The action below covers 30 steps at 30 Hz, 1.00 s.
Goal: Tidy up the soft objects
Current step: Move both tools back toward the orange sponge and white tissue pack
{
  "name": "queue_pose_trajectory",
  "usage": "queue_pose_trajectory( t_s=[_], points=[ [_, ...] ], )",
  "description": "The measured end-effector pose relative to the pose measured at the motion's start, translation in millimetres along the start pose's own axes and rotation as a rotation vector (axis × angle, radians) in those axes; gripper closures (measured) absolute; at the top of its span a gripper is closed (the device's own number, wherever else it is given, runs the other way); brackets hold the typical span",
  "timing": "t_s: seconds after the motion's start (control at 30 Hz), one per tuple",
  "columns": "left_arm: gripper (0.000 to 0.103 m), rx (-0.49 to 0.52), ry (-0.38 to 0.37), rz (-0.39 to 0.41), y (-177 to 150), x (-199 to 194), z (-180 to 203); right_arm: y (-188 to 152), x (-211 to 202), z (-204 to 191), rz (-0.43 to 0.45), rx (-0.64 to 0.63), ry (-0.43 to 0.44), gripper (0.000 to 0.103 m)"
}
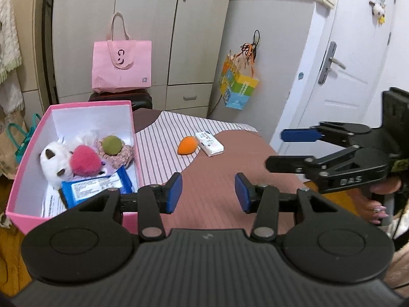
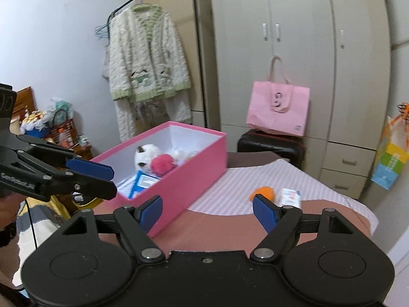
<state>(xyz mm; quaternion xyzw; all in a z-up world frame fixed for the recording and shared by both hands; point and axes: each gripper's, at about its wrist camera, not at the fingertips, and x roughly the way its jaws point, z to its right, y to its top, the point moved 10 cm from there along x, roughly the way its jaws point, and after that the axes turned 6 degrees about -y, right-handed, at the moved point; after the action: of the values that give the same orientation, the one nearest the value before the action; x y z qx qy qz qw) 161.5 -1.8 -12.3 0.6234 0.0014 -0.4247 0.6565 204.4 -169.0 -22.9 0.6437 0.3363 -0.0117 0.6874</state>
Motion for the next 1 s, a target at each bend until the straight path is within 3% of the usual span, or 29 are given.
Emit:
queue_pose_trajectory(
  t_s=[0.27,0.47,0.63,0.73,0.87,1.0],
  points=[
    [0.053,0.014,0.017,0.005,11,53,13,-16,7,48,0.045,0.016,-0.08,0.02],
    [0.048,0.007,0.063,0.038,16,91,14,-22,22,68,0.15,-0.069,-0.159,0.019],
    [0.048,0.001,0.116,0.041,19,128,8,-30,58,84,0.131,-0.113,-0.175,0.019],
    [0.048,-0.024,0.142,0.038,21,151,-3,-47,88,93,0.076,-0.18,-0.201,0.019],
    [0.048,-0.032,0.202,0.035,24,184,-16,-56,116,96,0.039,-0.209,-0.16,0.019],
    [0.048,-0.109,0.191,0.007,27,223,-28,-59,142,107,-0.009,-0.177,-0.117,0.019]
  ],
)
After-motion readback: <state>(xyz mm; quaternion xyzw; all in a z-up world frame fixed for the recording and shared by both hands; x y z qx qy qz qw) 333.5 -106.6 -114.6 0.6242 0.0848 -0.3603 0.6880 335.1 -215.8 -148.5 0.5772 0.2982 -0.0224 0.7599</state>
